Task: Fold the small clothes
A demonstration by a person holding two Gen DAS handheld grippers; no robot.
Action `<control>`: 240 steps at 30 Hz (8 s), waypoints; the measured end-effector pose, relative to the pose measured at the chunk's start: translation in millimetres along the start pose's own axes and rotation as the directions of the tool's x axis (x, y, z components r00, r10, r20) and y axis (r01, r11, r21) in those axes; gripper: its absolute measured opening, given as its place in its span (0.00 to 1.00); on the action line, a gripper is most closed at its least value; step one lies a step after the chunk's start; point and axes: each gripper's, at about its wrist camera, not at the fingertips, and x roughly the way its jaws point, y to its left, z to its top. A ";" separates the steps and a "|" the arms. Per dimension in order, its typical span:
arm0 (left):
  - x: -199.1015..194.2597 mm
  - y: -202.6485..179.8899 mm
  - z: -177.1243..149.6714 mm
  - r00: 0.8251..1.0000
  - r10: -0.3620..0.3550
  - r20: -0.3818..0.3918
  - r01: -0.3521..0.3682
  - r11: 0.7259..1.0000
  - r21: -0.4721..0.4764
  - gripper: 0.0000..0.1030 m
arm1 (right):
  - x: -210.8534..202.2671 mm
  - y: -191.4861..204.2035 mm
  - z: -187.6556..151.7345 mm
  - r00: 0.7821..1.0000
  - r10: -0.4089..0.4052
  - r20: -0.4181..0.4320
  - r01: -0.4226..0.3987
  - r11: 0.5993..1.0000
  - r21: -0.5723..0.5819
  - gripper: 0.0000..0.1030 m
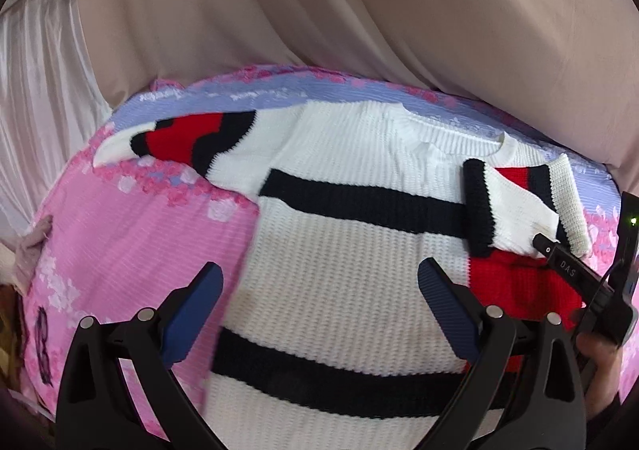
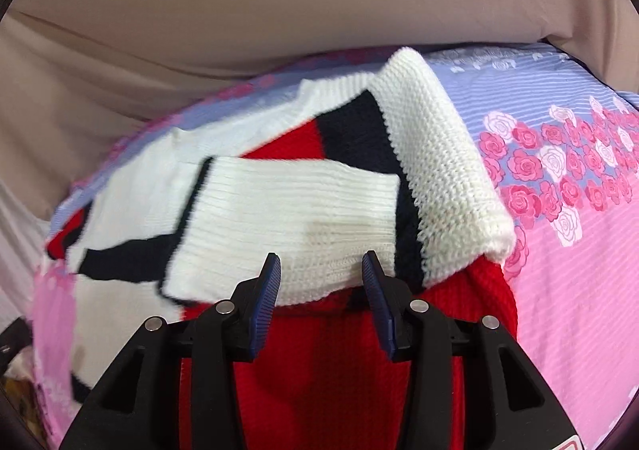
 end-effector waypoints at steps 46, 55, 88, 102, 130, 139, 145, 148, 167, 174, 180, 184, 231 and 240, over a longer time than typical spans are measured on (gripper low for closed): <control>153.2 -35.7 50.6 0.989 -0.125 -0.083 0.116 0.988 -0.104 0.09 | -6.9 -90.2 6.3 0.997 0.039 0.061 -0.052 0.973 0.226 0.09; 145.7 -31.3 47.8 0.988 -0.115 -0.100 0.107 0.991 -0.086 0.10 | -66.8 -69.3 -7.8 0.983 -0.050 0.176 0.028 0.992 0.125 0.14; 17.8 188.2 -13.2 0.978 0.182 -0.101 -0.198 0.962 -0.189 0.85 | -55.2 219.6 -37.4 0.973 0.231 0.009 -0.187 0.807 -0.560 0.21; 51.8 353.1 12.0 0.968 0.227 -0.106 -0.250 0.885 -0.392 0.85 | 6.3 433.3 -70.2 0.949 0.301 -0.090 -0.271 0.640 -0.719 0.34; 120.9 262.1 65.4 0.936 -0.344 -0.073 0.274 0.843 -0.463 0.84 | 12.0 393.5 -9.5 0.932 0.361 -0.023 -0.338 0.846 -0.412 0.08; 107.6 152.9 59.6 0.841 -0.542 -0.001 0.492 0.766 -0.414 0.86 | 14.1 285.4 -40.4 0.972 0.232 -0.049 -0.232 0.889 -0.396 0.08; 125.4 123.9 79.7 0.923 -0.382 -0.049 0.340 0.868 -0.362 0.87 | 10.9 267.9 -51.9 0.966 0.252 -0.053 -0.252 0.885 -0.391 0.08; 124.8 116.5 97.3 0.939 -0.344 -0.022 0.317 0.887 -0.335 0.87 | -5.6 251.2 -58.7 0.969 0.246 -0.035 -0.240 0.891 -0.386 0.08; 147.3 9.0 85.6 0.949 -0.286 -0.130 0.276 0.957 -0.095 0.07 | -94.2 84.4 -121.3 0.993 0.098 -0.072 -0.110 0.978 -0.178 0.18; 50.4 -81.2 90.7 0.853 -0.522 -0.021 0.522 0.849 0.076 0.07 | -113.0 48.8 -112.3 0.998 0.058 -0.013 -0.060 0.989 -0.133 0.18; 59.1 -132.7 46.4 0.873 -0.476 -0.108 0.488 0.853 0.185 0.17 | -118.5 19.4 -102.4 1.000 0.003 0.017 -0.001 0.994 -0.110 0.26; 70.6 -76.7 30.4 0.916 -0.389 -0.099 0.396 0.915 0.070 0.21 | -119.2 1.5 -85.8 0.999 0.004 0.049 0.001 0.996 -0.092 0.35; 152.5 30.8 50.7 0.968 -0.199 -0.152 0.152 0.949 -0.276 0.00 | -12.0 -70.1 38.7 0.994 -0.071 0.086 0.068 0.997 0.034 0.08; 145.0 4.5 38.5 0.966 -0.169 -0.193 0.134 0.974 -0.181 0.02 | -19.8 -69.2 21.6 0.991 -0.058 0.120 0.052 0.997 0.049 0.09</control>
